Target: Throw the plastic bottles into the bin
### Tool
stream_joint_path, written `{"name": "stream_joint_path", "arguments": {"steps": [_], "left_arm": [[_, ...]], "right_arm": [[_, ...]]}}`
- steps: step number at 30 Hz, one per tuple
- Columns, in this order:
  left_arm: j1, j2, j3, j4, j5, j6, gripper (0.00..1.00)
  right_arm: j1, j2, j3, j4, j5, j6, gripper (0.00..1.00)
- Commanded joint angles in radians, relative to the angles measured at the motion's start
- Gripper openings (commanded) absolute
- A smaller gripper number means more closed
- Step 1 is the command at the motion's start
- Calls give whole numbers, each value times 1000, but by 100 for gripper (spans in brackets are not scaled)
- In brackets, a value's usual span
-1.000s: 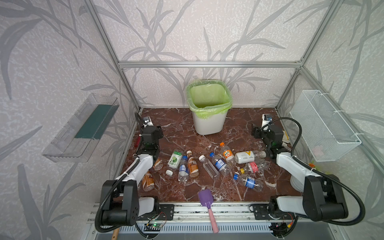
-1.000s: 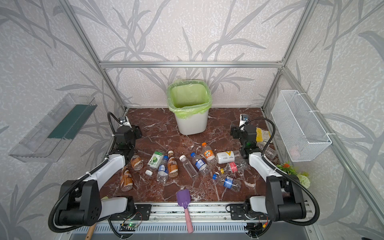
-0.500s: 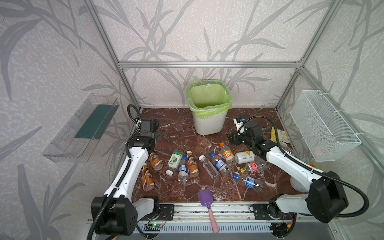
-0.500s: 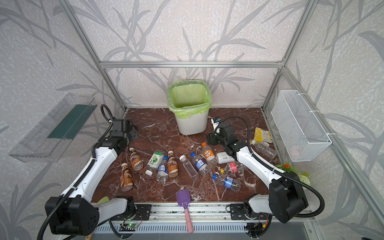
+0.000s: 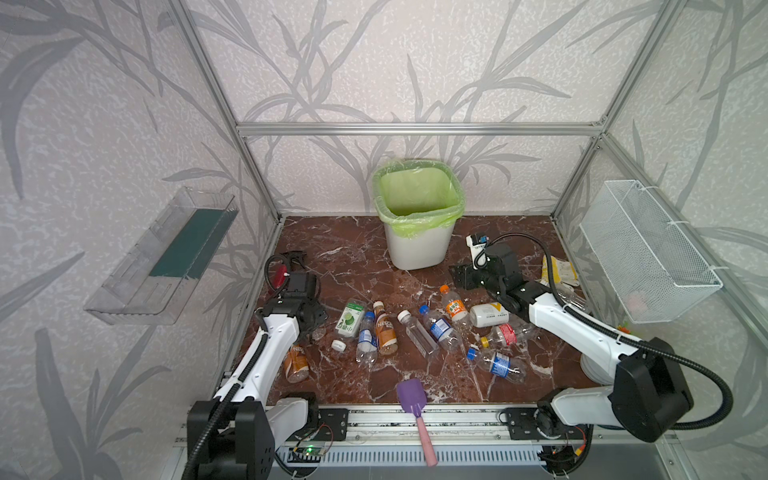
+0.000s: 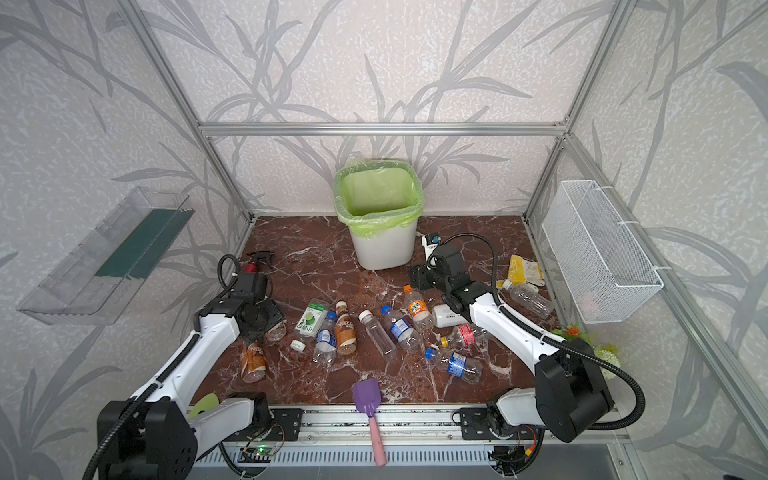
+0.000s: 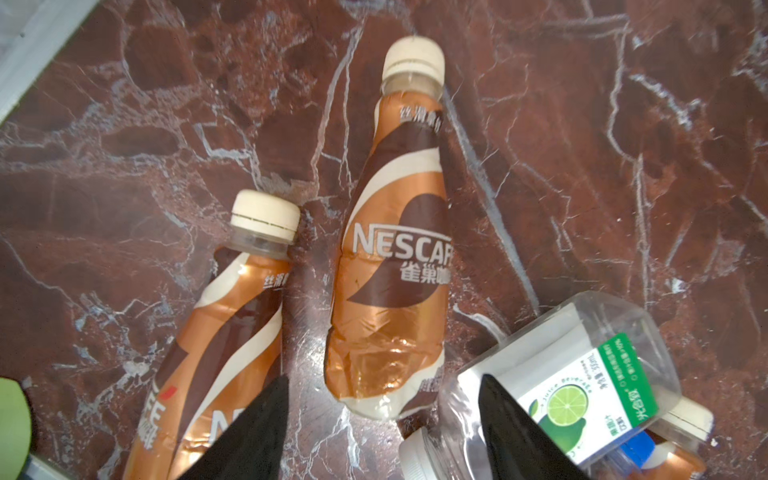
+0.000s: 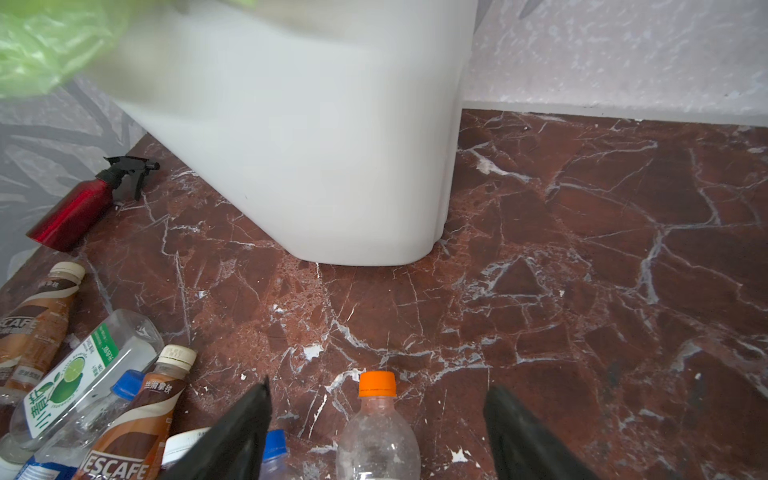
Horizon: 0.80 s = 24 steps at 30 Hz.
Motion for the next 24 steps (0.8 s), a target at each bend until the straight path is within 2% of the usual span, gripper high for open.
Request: {"name": "stream_joint_path", "arguments": {"steps": [1,11,24], "left_arm": [[4,23,-20,34,5,-16,70],[6,181,-19,101,0,20,67],[44,263,-42,186,-26,24,66]], "right_arm": [[-26,11,-35,51,-14,48,81],[-33,19,-57,52,-13,50,81],[-34,37,-48,27,-19,48,81]]}}
